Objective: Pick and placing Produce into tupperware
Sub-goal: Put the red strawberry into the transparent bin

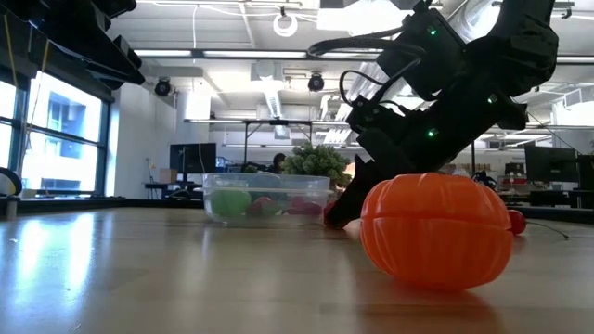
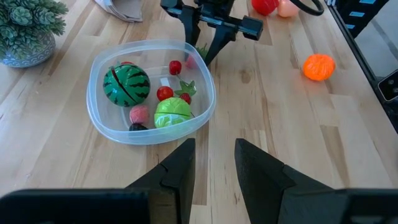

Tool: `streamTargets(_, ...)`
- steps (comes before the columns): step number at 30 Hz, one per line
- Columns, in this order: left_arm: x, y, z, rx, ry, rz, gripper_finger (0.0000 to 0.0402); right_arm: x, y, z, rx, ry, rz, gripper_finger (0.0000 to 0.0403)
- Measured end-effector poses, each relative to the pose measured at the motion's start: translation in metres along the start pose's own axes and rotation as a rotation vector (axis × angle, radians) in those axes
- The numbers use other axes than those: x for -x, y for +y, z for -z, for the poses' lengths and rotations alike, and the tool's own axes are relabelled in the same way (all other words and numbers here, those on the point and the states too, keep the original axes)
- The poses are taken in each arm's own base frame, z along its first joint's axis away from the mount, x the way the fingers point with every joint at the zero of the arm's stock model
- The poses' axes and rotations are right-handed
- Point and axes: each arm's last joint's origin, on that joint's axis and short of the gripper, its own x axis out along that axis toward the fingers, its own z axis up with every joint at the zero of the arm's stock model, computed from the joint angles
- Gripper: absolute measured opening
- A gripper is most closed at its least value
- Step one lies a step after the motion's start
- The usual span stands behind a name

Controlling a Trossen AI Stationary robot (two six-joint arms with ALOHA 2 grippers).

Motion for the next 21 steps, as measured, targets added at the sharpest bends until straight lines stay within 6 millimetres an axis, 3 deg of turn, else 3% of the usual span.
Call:
streamTargets(10, 0.000, 0.000, 0.000, 0.000, 0.000, 0.000, 0.0101, 0.000, 0.001, 0.000, 0.011, 0.007, -0.026, 0.0145)
streamTargets(21, 0.000, 0.000, 0.000, 0.000, 0.000, 0.000, 0.0101, 0.005, 0.014, 0.004, 0.071, 0.020, -0.129, 0.0145)
